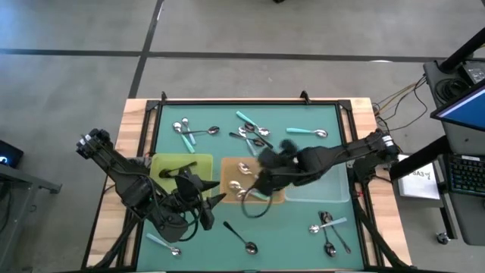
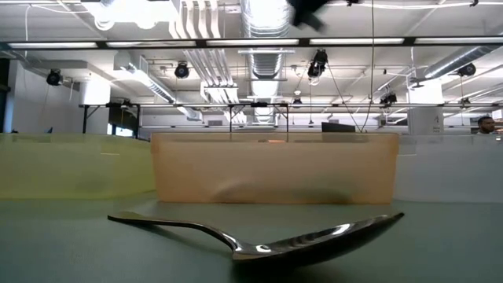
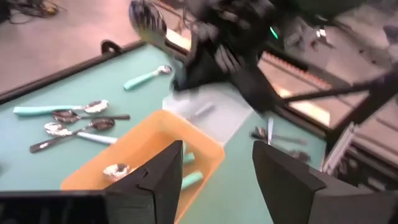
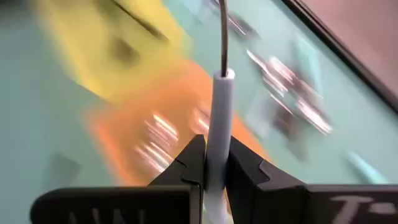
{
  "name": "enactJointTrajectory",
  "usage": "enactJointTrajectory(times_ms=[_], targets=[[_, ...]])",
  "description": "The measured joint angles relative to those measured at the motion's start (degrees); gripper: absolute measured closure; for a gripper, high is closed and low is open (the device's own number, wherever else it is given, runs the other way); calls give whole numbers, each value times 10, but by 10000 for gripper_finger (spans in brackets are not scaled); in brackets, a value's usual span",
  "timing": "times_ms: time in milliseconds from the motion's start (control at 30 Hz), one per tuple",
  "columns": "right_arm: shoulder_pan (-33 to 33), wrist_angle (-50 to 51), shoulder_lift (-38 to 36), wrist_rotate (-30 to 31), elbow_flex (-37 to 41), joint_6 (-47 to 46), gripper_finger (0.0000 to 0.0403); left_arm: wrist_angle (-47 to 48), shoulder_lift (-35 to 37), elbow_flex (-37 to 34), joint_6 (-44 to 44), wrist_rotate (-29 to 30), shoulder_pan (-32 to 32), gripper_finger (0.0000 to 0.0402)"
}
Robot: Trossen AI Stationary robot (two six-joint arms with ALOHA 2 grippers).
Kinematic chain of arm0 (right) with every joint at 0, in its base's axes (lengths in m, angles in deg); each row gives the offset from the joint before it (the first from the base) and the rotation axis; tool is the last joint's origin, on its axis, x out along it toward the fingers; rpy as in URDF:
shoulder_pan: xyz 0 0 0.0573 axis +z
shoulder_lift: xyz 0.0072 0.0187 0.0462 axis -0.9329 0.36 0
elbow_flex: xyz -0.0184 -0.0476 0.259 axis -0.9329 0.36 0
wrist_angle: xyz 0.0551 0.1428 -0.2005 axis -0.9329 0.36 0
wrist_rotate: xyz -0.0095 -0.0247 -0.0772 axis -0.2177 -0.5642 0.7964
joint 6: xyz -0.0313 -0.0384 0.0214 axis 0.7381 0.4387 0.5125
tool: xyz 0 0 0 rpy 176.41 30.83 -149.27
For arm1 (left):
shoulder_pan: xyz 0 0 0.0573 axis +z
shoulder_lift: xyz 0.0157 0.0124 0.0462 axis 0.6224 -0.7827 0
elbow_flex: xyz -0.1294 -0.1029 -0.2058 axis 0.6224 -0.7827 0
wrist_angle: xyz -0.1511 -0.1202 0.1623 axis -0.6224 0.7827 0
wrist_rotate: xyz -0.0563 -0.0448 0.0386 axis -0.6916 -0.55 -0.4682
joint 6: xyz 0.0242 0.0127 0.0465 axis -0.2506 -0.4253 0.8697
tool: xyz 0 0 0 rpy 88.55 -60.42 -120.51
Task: Sort silverware by color (type)
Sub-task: Put the blue spoon into the white bin
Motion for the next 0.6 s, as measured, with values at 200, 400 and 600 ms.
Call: enactJointTrajectory(times_ms=[200,400,600], targets=[[7,169,-35,-56,72,-94,376,24,0,0,-12,-7,0,230],[9,183,-84,-128,250,-137,376,27,0,0,-14,-8,-3,242],[9,73,-166,-202,423,-196,376,27,0,0,-15,-9,-7,247]])
